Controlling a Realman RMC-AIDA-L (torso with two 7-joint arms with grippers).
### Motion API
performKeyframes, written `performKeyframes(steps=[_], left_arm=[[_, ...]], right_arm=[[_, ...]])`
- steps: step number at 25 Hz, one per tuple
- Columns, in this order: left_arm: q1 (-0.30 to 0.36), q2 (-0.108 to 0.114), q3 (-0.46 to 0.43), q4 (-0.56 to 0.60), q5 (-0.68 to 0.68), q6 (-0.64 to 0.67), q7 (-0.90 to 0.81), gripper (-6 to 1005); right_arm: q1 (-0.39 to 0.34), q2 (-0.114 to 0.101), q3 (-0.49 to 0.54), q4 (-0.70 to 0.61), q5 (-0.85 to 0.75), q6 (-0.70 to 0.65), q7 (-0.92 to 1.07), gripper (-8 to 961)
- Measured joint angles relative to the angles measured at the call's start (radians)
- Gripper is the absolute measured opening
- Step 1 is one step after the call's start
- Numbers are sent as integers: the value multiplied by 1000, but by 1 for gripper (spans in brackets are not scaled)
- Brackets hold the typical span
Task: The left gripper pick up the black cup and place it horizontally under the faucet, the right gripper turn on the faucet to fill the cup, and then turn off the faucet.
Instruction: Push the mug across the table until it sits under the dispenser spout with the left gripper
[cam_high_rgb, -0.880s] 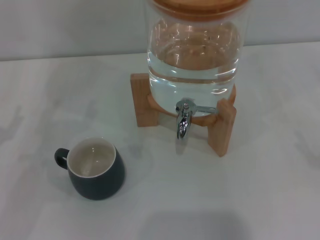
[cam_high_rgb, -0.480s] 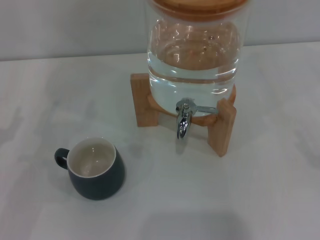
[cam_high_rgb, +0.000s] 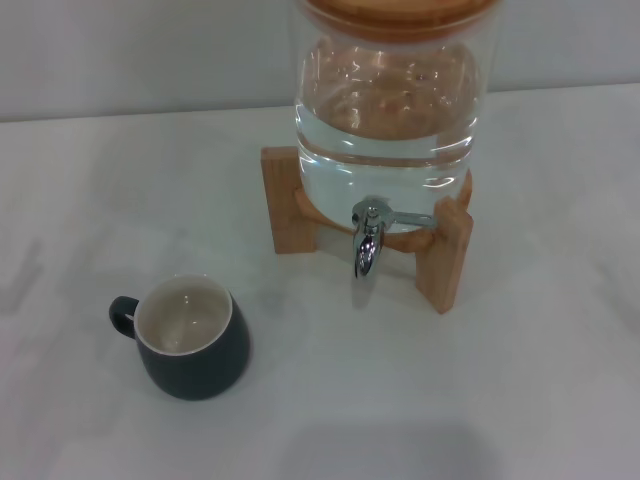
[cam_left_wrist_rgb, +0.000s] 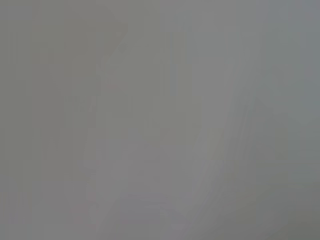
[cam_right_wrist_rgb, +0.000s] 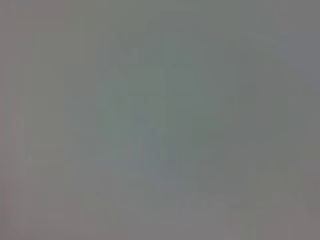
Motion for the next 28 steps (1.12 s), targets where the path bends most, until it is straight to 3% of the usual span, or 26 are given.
performKeyframes(steps=[4, 11, 19, 28], left_arm=[[53, 23, 0, 59, 136, -43, -123, 838], [64, 44, -2, 73, 352, -77, -213, 833], [77, 37, -9, 74, 545, -69, -237, 828], [112, 17, -9, 73, 575, 7, -219, 827]], right_arm=[[-6, -1, 26, -16, 18, -5, 0, 825], [-7, -1, 53, -53, 26, -5, 7, 825], [1, -2, 76, -79, 41, -23, 9, 825], [15, -3, 77, -93, 55, -40, 10, 825]])
